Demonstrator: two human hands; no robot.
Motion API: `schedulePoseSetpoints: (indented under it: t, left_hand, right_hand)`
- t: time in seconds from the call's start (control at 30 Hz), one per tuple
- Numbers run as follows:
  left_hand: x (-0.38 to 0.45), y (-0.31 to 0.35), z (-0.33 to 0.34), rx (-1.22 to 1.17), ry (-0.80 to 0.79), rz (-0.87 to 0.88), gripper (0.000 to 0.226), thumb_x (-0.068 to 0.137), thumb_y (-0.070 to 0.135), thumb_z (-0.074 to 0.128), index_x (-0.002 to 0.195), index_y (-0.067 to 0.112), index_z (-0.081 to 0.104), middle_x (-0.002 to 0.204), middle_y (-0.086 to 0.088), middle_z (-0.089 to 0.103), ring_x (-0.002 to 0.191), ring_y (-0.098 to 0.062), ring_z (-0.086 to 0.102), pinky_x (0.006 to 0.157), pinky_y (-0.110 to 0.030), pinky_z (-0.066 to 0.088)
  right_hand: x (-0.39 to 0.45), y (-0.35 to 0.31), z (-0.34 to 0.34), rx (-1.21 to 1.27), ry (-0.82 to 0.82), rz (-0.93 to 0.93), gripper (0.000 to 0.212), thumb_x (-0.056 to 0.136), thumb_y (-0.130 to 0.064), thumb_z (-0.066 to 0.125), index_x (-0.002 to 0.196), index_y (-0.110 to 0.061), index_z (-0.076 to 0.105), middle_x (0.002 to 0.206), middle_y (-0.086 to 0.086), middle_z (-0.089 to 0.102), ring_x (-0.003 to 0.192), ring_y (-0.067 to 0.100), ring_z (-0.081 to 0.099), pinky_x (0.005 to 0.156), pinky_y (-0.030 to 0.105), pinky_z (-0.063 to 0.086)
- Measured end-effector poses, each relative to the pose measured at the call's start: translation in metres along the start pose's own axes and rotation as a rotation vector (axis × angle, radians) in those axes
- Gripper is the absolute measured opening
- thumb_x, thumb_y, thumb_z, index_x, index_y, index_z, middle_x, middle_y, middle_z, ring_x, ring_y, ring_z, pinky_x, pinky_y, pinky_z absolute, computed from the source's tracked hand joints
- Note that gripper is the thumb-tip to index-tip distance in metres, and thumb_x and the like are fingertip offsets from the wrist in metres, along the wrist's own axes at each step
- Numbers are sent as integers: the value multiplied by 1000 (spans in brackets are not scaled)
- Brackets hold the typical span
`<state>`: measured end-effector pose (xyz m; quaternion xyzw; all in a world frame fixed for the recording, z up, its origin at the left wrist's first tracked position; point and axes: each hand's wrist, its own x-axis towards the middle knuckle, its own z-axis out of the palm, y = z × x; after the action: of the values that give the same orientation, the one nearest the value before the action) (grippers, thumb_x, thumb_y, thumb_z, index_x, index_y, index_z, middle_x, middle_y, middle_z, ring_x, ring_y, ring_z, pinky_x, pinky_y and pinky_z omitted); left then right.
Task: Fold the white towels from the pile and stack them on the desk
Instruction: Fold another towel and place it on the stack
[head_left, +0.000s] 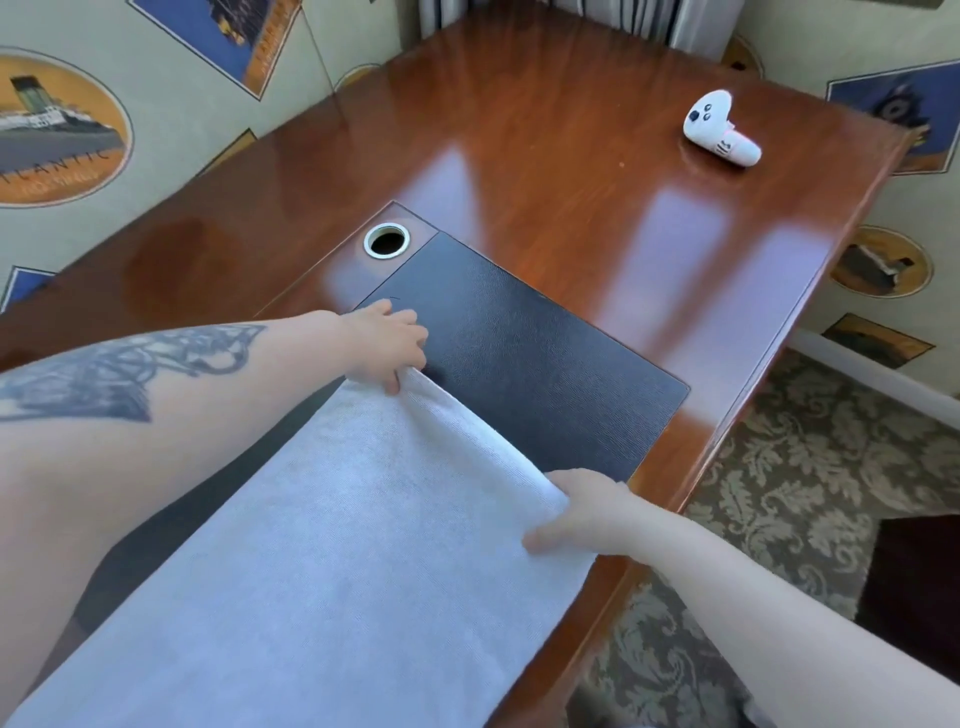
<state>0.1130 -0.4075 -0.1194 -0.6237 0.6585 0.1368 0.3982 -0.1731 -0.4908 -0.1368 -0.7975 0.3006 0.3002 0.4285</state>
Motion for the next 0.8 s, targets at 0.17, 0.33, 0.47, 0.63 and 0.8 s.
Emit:
schedulePoseSetpoints:
  t: [0.17,0.33,0.47,0.63,0.8]
  left_hand:
    - [0,-12,-7,-203,67,-69,10,98,34,51,103,26,52,107,6,61,97,-19,46,87,-27,33]
    - [2,-20,-25,-172,161,-75,7,99,33,51,100,28,46,103,6,61,93,-17,48,87,-28,32]
    - [9,-14,-32,-102,161,-59,17,101,31,47,117,26,51,113,9,60,111,-15,50,94,-30,32]
    - [14,-13,-40,-22,133,-102,23,102,25,45,125,25,52,118,8,59,117,-15,48,95,-31,35]
    - [20,-22,-71,-54,320,-300,23,100,14,46,120,22,51,116,2,59,114,-20,49,86,-32,34]
  right_hand:
    - [-7,12,-12,702,-215,-96,56,68,-16,78,120,-16,58,114,6,71,102,23,70,88,39,57]
    - [-5,29,-23,774,-22,-60,44,79,-1,75,117,-12,56,109,14,70,92,31,71,67,38,58]
    - [-2,45,-30,428,128,-97,24,80,-26,79,100,-14,72,98,7,75,90,22,71,85,41,57]
    - [-3,64,-41,344,185,-79,22,85,-32,74,87,-10,73,77,1,73,71,17,69,70,34,59]
    - [-1,56,-69,197,607,-22,18,83,-31,73,75,-15,72,62,5,64,56,20,56,52,32,42]
